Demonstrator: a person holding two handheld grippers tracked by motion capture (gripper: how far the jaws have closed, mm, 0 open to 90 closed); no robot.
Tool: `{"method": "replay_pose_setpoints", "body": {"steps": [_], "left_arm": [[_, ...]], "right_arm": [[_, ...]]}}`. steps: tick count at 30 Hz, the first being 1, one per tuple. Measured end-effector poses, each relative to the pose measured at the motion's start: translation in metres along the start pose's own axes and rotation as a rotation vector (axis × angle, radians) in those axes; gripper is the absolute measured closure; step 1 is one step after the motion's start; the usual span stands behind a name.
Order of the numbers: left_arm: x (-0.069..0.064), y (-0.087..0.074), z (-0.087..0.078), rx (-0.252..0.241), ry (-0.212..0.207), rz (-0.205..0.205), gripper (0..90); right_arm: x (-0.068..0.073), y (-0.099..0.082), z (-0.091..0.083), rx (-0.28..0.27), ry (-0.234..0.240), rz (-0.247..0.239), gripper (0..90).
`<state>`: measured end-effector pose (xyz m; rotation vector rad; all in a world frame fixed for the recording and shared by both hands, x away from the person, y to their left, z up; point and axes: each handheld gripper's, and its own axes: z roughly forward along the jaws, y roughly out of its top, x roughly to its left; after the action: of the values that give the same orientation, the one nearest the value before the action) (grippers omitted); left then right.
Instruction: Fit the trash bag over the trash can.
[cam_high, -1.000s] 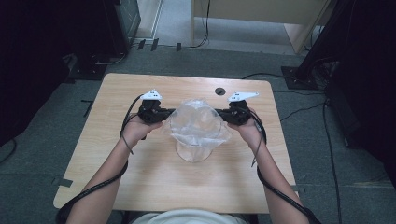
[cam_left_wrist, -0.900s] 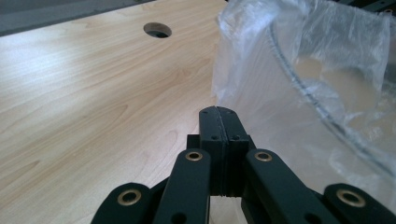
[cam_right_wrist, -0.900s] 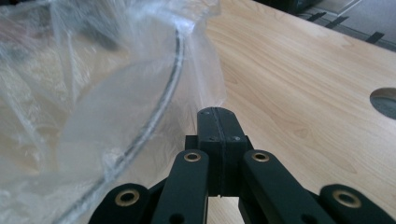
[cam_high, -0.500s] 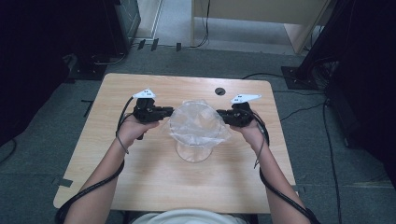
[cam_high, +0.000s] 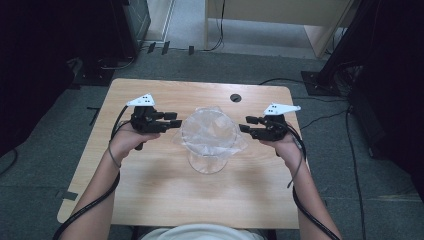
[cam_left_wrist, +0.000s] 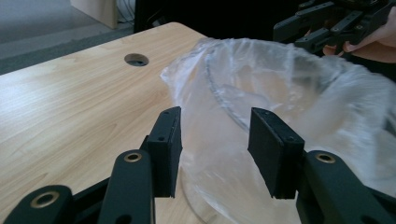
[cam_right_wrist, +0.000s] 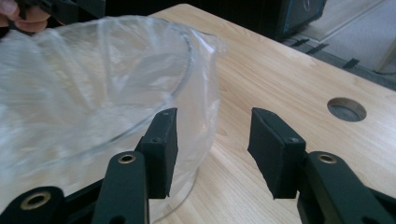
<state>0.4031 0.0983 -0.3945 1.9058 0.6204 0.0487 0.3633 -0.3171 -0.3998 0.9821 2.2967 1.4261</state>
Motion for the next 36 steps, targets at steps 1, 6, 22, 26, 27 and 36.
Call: {"method": "replay_pose_setpoints", "body": {"steps": [1, 6, 22, 26, 27, 36], "left_arm": [[-0.001, 0.000, -0.003, -0.001, -0.005, -0.001, 53.2], [-0.015, -0.003, -0.015, 0.008, -0.038, 0.039, 50.2], [-0.038, -0.029, -0.008, 0.077, -0.104, 0.048, 44.2], [-0.040, -0.031, -0.001, 0.099, -0.105, 0.032, 44.5], [-0.040, -0.031, 0.000, 0.107, -0.107, 0.036, 45.1], [-0.046, -0.034, 0.002, 0.092, -0.089, 0.075, 62.3]], "right_arm": [[0.001, 0.000, -0.004, -0.007, 0.001, -0.005, 53.0], [0.009, 0.003, -0.019, -0.036, 0.028, 0.016, 52.4], [0.047, -0.008, -0.034, -0.020, 0.163, -0.055, 41.1], [0.051, -0.013, -0.026, 0.012, 0.179, -0.061, 38.3], [0.052, -0.014, -0.024, 0.022, 0.181, -0.061, 38.4], [0.057, -0.016, -0.014, 0.083, 0.114, -0.099, 57.5]]}}
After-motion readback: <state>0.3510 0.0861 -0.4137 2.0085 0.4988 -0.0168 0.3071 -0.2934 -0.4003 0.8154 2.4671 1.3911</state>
